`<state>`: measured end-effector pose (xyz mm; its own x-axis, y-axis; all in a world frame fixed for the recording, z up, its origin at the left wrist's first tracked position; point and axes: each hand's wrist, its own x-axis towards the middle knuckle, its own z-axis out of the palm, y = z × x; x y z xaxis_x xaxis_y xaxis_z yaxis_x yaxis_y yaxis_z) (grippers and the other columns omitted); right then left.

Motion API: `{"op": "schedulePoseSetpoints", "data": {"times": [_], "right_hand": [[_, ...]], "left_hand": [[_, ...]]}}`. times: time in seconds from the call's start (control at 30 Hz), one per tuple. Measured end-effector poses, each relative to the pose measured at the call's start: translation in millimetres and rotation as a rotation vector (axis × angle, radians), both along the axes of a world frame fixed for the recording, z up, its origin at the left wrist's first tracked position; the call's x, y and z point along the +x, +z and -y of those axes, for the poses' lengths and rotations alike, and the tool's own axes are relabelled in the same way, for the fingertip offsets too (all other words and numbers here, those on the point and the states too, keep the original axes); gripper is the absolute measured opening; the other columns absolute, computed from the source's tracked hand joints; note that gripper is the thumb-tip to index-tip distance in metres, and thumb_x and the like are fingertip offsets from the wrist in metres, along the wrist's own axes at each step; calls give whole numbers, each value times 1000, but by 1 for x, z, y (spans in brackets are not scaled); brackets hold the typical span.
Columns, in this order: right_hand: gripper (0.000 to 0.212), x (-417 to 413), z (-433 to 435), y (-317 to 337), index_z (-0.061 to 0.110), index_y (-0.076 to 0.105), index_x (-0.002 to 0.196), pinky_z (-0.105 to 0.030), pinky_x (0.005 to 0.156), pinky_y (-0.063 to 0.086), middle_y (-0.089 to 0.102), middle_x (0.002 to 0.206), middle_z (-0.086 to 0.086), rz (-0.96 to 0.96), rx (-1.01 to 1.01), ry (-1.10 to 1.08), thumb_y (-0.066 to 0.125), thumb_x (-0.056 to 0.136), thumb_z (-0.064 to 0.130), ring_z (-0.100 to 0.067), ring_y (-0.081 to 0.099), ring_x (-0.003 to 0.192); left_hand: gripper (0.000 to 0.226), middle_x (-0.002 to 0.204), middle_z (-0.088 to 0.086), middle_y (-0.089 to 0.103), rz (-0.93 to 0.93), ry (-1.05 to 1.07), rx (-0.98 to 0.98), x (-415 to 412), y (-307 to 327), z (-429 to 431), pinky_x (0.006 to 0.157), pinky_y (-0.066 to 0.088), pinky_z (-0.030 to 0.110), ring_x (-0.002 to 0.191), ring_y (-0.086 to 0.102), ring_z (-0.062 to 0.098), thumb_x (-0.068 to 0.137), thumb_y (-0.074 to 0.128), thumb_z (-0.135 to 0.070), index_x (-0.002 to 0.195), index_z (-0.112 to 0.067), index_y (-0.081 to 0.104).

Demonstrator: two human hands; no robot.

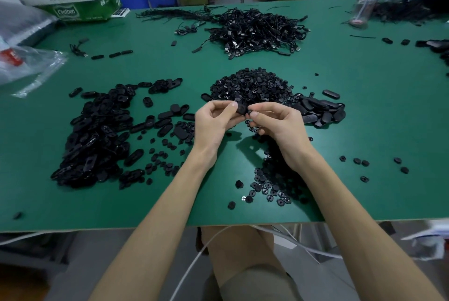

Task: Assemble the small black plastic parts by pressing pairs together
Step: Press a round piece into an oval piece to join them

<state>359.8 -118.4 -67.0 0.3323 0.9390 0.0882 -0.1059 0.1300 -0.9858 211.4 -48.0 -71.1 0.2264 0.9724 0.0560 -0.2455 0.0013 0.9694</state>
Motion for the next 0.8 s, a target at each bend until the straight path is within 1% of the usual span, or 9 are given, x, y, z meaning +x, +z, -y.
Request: {"op": "schedulePoseSetpoints", "data": {"times": [0.07,0.17,0.27,0.33,0.4,0.53,0.67,0.8], "right_hand": [[15,0,0,0,6,77,106,-22,66,51,79,94,-8,-1,-2,6,75,91,6,-14,68,80],[13,1,0,0,9,77,103,-23,67,50,79,99,-12,-52,16,40,78,89,9,-15,67,81],[12,3,0,1,14,79,100,-22,67,51,78,102,-12,-148,39,104,80,88,12,-14,67,82],[12,4,-1,1,16,80,98,-21,67,51,78,101,-10,-170,42,122,81,87,14,-13,68,83],[11,4,-2,-1,16,80,97,-22,66,50,76,95,-7,-171,40,116,83,85,15,-13,67,81],[14,4,-3,-2,12,78,99,-22,64,49,72,82,-1,-165,26,104,82,86,14,-12,62,73],[13,4,-3,-3,11,77,99,-23,63,48,70,78,2,-130,24,88,81,87,12,-11,59,70],[18,4,-3,-4,11,79,106,-23,64,48,71,80,3,-75,22,77,79,88,12,-11,59,71]], "left_hand": [[20,103,24,75,-17,9,14,1,-2,0,85,62,35,91,78,31,96,72,-11,105,5,67],[20,101,21,75,-39,12,26,1,-5,-1,86,63,39,89,78,30,95,73,-12,103,5,67],[19,100,21,75,-34,12,26,2,-6,-1,84,63,37,90,78,29,95,74,-11,102,6,67],[19,101,20,75,-40,16,26,2,-6,-1,83,62,35,88,77,28,95,74,-11,102,5,68],[18,98,16,74,-46,19,25,2,-6,-1,80,62,33,87,77,27,95,74,-11,101,4,69],[20,101,21,74,-67,3,40,2,-6,-1,76,62,33,88,76,27,95,73,-12,104,5,69],[20,100,21,74,-71,-3,49,2,-6,-1,72,61,31,86,76,24,96,73,-12,105,6,68],[19,101,24,73,-67,-7,50,1,-6,-1,72,61,31,85,75,25,96,72,-11,104,6,67]]}}
